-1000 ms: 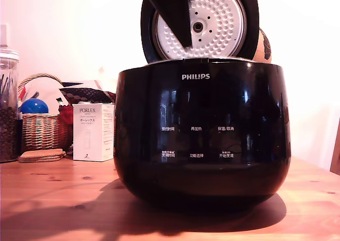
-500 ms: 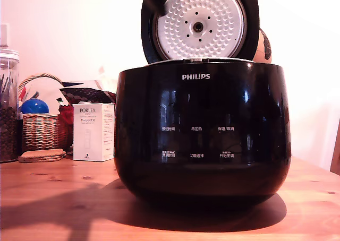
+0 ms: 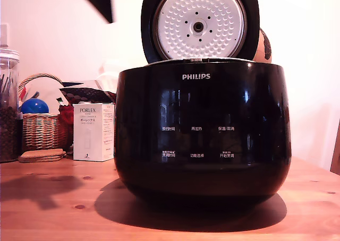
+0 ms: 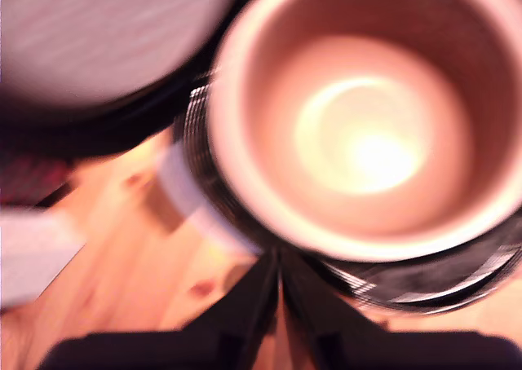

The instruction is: Place the pot you are holding inside the rice cooker

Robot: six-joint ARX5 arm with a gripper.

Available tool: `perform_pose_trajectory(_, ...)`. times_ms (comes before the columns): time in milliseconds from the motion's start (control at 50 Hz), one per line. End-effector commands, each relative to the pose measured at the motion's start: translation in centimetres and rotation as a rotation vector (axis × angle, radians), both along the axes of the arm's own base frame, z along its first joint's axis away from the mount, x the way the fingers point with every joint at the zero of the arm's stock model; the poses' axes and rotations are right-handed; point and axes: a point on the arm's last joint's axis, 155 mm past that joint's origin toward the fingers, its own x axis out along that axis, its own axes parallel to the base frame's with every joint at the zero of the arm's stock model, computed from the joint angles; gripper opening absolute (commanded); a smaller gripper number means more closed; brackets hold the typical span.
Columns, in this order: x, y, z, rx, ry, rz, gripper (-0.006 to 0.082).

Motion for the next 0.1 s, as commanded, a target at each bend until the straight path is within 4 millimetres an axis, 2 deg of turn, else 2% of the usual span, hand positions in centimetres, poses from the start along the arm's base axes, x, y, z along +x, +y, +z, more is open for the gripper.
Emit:
perform_pose_trajectory(0, 0.31, 0.61, 0.71, -0.011, -0.019, 0.019, -0.0024)
perform_pose_trajectory(80, 0.76, 1.39, 0.72, -0.011, -0.020, 0.040, -0.0024)
